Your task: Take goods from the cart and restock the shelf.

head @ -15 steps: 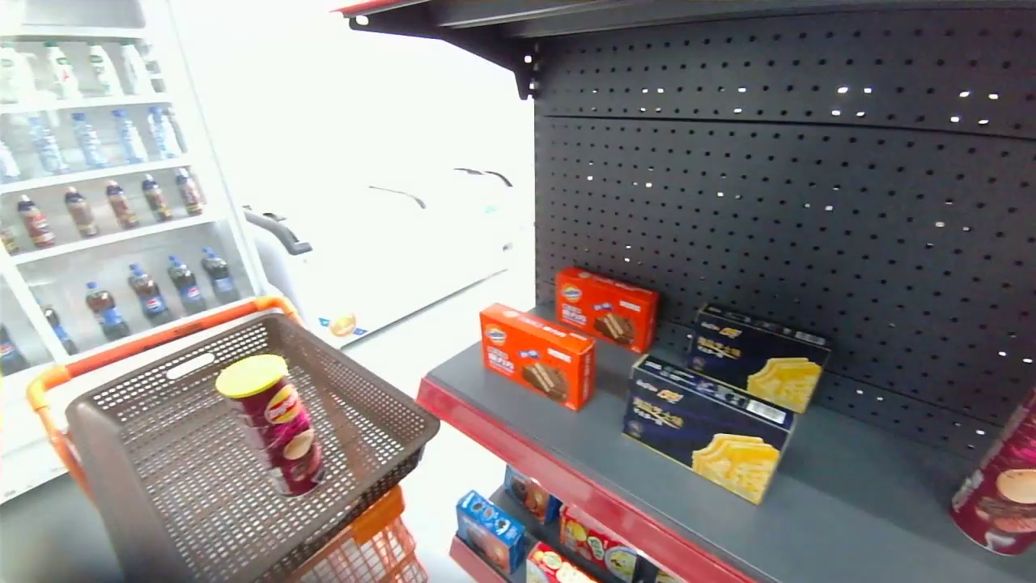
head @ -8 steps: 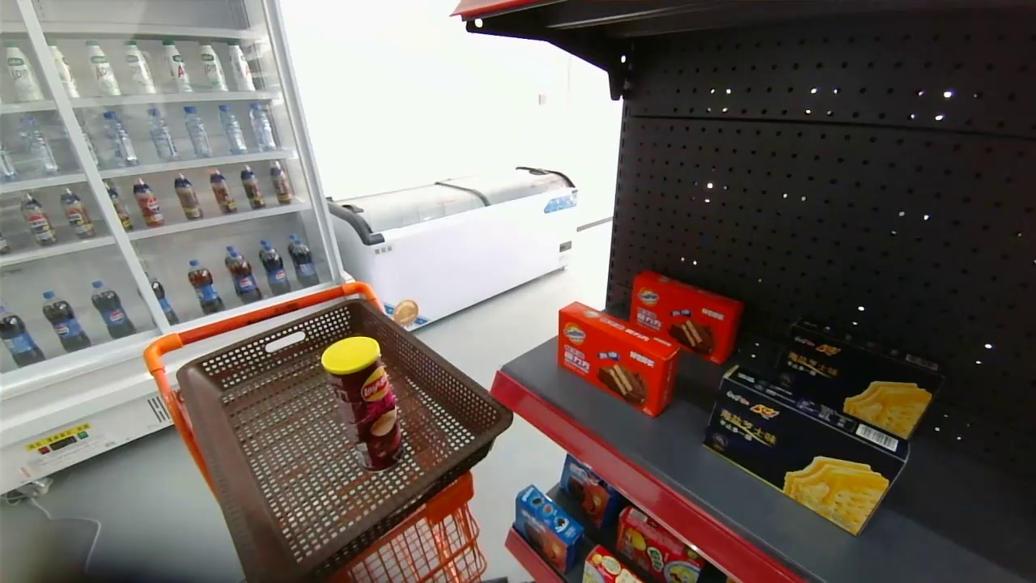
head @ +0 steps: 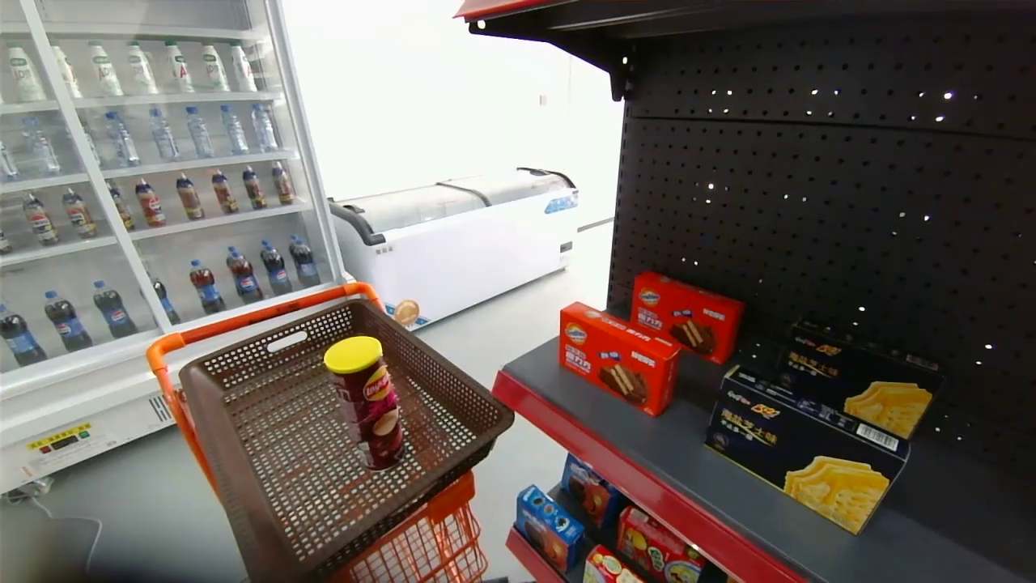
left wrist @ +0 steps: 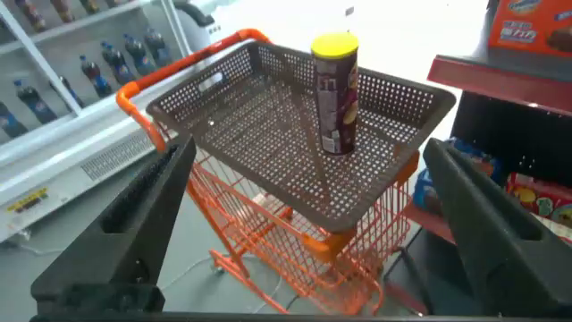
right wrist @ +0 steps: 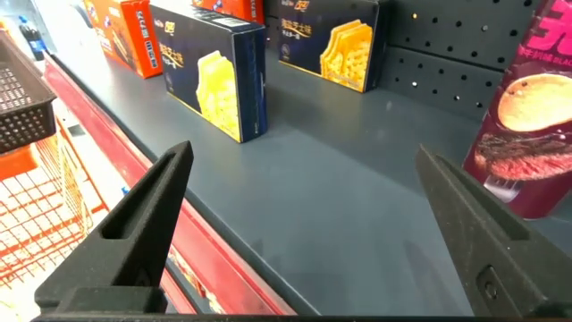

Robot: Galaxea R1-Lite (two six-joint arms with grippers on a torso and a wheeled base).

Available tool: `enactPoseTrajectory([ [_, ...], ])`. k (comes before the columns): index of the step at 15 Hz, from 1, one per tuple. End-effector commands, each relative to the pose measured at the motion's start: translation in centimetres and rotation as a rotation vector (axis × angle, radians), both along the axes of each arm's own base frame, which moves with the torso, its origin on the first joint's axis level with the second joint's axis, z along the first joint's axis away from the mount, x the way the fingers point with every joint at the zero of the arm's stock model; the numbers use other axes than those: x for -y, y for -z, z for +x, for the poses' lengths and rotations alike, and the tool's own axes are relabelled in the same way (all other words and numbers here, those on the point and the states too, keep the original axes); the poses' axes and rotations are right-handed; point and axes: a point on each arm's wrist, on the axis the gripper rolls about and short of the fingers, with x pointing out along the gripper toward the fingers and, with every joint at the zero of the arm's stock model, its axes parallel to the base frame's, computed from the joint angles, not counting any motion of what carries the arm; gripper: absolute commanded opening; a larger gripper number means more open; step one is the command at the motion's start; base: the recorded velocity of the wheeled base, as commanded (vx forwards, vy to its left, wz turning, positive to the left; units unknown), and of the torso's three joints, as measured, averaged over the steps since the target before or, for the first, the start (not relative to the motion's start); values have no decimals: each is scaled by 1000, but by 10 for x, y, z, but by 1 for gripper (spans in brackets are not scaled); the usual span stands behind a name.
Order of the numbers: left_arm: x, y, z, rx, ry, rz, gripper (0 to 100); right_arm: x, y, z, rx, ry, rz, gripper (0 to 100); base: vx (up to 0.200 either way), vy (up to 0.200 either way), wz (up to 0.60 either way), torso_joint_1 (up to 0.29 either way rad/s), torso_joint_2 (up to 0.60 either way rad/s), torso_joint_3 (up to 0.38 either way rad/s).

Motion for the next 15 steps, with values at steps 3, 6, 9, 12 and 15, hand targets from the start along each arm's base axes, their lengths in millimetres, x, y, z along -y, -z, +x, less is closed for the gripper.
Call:
enactPoseTrajectory([
  [3, 3, -14, 68, -275, 62, -31, 100, 0, 0, 0, 0, -1, -2, 100, 0, 0, 0, 0, 0, 0],
  [6, -8, -9, 116, -347, 17, -16, 100, 0, 0, 0, 1, 0, 0, 100, 0, 0, 0, 0, 0, 0],
  [9, -23, 10, 166, -299, -37, -8, 100, 0, 0, 0, 1, 0, -2, 100, 0, 0, 0, 0, 0, 0],
  [12, -27, 36, 202, -356, -17, -19, 100, 0, 0, 0, 1, -1, -2, 100, 0, 0, 0, 0, 0, 0],
  [15, -24, 55, 239, -397, 39, -26, 100, 0, 0, 0, 1, -1, 0, 100, 0, 0, 0, 0, 0, 0],
])
